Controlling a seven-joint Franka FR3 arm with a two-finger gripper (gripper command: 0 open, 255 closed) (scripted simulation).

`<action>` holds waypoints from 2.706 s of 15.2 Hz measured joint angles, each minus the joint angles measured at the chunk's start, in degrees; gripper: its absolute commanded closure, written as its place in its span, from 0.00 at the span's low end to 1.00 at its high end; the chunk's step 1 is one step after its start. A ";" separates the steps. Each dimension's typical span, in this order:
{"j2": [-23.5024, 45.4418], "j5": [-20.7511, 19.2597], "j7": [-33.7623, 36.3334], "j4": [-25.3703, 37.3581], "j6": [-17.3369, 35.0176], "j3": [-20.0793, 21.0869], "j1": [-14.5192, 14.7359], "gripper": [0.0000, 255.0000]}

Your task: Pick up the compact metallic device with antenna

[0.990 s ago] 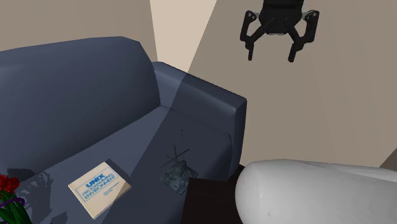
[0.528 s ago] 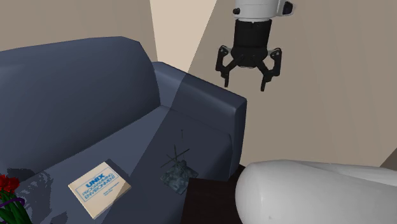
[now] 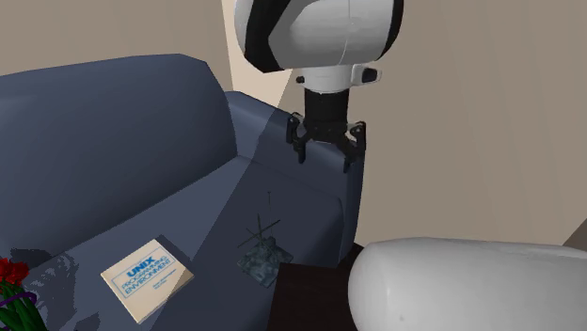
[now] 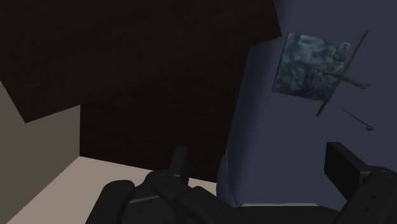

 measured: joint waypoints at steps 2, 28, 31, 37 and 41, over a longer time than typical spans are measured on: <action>2.62 1.62 3.21 -0.61 3.50 3.09 0.08 0.00; 71.12 -58.26 80.98 16.50 38.65 16.24 -2.06 0.00; 73.42 -61.25 83.22 17.40 39.67 13.60 0.08 0.00; 74.04 -62.27 83.93 17.61 40.12 12.74 0.70 1.00; 74.00 -62.26 83.93 17.58 40.12 12.75 0.67 1.00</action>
